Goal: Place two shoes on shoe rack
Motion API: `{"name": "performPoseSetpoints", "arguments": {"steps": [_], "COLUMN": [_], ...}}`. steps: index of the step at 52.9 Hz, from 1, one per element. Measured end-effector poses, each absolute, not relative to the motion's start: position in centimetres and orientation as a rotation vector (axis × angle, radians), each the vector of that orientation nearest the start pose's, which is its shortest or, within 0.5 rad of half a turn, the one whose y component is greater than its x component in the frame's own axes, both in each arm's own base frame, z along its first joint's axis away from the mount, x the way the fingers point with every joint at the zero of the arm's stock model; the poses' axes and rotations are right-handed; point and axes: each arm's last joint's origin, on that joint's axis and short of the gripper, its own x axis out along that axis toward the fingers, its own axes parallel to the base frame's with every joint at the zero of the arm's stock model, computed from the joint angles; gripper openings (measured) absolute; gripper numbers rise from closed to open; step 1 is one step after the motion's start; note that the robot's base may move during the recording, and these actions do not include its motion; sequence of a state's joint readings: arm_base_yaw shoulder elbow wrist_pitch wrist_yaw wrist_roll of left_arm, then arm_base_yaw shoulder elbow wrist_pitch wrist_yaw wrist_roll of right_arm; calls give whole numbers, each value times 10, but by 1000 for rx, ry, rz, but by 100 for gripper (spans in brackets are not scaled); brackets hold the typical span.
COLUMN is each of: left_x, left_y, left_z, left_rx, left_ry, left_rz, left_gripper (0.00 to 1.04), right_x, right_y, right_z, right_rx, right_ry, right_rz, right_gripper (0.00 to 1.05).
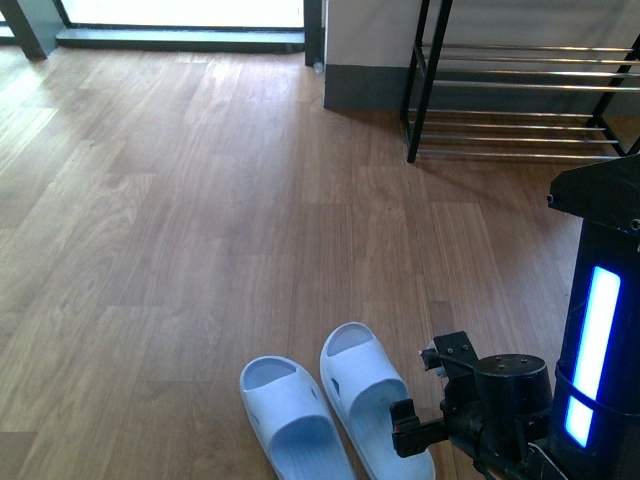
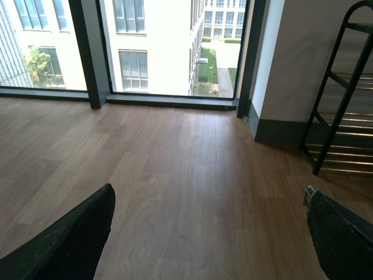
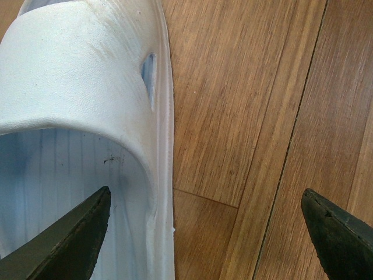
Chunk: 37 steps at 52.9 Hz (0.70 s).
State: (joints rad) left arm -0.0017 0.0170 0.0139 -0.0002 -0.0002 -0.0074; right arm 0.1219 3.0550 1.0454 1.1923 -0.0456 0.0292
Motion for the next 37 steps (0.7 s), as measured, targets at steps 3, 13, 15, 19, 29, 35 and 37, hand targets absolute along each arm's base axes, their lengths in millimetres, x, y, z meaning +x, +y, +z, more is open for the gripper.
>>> {"name": "performPoseSetpoints", "arguments": {"steps": [3, 13, 15, 19, 29, 35, 37], "left_x": [98, 98, 98, 98, 98, 98, 98], "left_y": [0, 0, 0, 0, 0, 0, 0], "left_z": [167, 167, 167, 167, 167, 167, 167], "left_rx": [-7, -7, -7, -7, -8, -7, -7], "left_ry": [3, 3, 3, 3, 3, 3, 3], "left_rz": [-2, -2, -2, -1, -2, -2, -2], "left_gripper": [95, 95, 95, 95, 95, 95, 95], "right_x": [297, 297, 297, 297, 298, 298, 298], "right_y": [38, 38, 38, 38, 38, 38, 38], "right_z": [-191, -191, -191, -191, -190, -190, -190], "right_rx": [-4, -4, -5, -9, -14, -12, -11], "right_ry": [820, 820, 820, 818, 793, 788, 782], "right_rz": [146, 147, 147, 149, 165, 172, 172], "right_gripper": [96, 96, 96, 96, 96, 96, 96]}}
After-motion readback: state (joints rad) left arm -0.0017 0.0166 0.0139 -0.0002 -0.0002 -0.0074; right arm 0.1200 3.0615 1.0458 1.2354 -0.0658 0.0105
